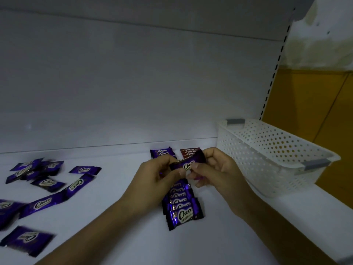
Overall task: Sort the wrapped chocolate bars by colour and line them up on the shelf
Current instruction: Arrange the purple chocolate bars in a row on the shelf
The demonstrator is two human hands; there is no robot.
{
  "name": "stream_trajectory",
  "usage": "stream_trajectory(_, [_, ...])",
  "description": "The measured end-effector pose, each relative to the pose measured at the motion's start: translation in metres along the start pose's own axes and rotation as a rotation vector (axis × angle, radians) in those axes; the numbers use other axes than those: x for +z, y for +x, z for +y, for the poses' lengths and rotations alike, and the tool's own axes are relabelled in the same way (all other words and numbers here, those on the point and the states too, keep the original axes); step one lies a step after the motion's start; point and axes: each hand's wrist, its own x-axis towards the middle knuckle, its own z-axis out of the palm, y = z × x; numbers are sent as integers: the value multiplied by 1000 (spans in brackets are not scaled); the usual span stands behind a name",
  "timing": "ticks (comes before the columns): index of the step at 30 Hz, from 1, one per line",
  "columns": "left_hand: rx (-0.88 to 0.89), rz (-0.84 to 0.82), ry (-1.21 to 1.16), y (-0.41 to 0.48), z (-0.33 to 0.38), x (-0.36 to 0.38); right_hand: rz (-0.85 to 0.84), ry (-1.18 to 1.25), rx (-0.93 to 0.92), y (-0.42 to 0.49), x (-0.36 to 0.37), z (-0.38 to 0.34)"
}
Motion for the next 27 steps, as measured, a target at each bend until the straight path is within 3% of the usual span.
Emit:
stream_trajectory(4, [21,-150,173,3,1,-18,-66,-256,-158,1,-6,-2])
stream_trajectory(7, [47,-206,220,2,1,-26,-139,-253,-107,0,-9,-4])
stream_trajectory(8, [129,-179,295,1,0,-27,-168,-220,-79,0,-10,-4])
stream_trajectory(12, [770,24,915,2,3,-34,-207,-155,-25,0,-10,-1])
stream_trajectory(14, [968,46,1007,2,3,-36,-244,-155,5,1,-10,1])
stream_trajectory(16, [1048,53,1051,3,2,-36,-267,-166,21,1,-10,0])
stream_trajectory(18, [1002,65,1063,4,-2,-35,-240,-179,37,0,-12,-2])
stream_trajectory(20, [811,123,1009,4,-6,-33,-270,-214,58,-3,-14,-7])
stream_trajectory(23, [569,166,922,3,-19,-34,-459,-335,47,-7,-13,-13])
stream_trajectory(27, [408,180,838,4,-35,-39,-602,-578,15,-9,-12,-11])
